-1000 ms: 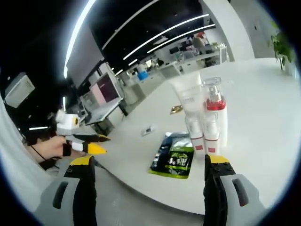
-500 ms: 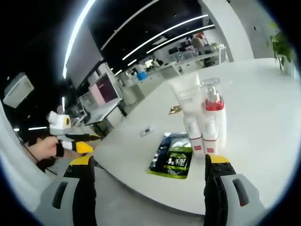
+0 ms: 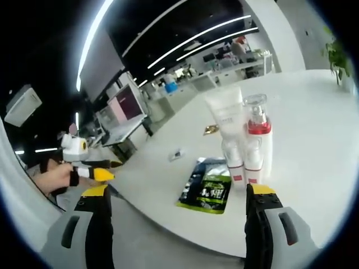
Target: Arrange the skincare products in the storage area until every visible bottle or jar stands upright without overlapping.
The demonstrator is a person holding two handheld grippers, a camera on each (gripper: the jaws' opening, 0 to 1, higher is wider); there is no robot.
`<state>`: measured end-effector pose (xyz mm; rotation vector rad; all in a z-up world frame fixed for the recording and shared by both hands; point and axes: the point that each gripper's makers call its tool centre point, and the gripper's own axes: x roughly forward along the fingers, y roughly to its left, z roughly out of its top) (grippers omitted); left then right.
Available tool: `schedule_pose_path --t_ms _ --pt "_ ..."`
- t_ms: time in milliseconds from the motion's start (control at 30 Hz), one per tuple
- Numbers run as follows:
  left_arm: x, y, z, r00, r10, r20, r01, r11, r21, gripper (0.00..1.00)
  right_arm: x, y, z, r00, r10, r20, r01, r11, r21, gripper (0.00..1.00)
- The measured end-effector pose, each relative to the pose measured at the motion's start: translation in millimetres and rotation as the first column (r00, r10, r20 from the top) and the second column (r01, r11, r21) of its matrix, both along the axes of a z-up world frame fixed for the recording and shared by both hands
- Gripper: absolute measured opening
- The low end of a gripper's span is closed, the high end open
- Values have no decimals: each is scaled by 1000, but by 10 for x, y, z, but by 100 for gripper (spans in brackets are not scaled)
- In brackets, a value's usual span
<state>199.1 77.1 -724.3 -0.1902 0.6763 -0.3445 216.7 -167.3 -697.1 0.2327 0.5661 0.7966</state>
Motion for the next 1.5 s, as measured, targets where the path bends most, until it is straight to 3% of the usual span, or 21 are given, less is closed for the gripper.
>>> schedule_pose_path --t_ms 300,433,733,967,1267,1500 --pt "46 68 -48 999 32 -31 -31 999 25 96 24 -26 -37 1000 15 0 -15 1000 -10 99" --pt "101 146 -20 997 71 -18 -70 995 67 96 33 -62 -70 1000 6 13 -6 1000 -26 99" --pt "272 94 -22 995 81 -56 -76 993 88 97 22 -50 -114 1000 20 -22 -20 1000 -21 99" --pt "426 -70 92 999 11 -34 -7 991 134 96 26 -28 -170 998 38 -49 -39 999 -11 99" --pt "584 -112 -51 993 -89 -80 104 975 199 96 49 -41 -135 999 16 -35 -16 1000 6 99" --pt "770 -173 -54 987 -143 -74 156 964 214 99 66 -61 -162 999 7 -46 -6 1000 10 98"
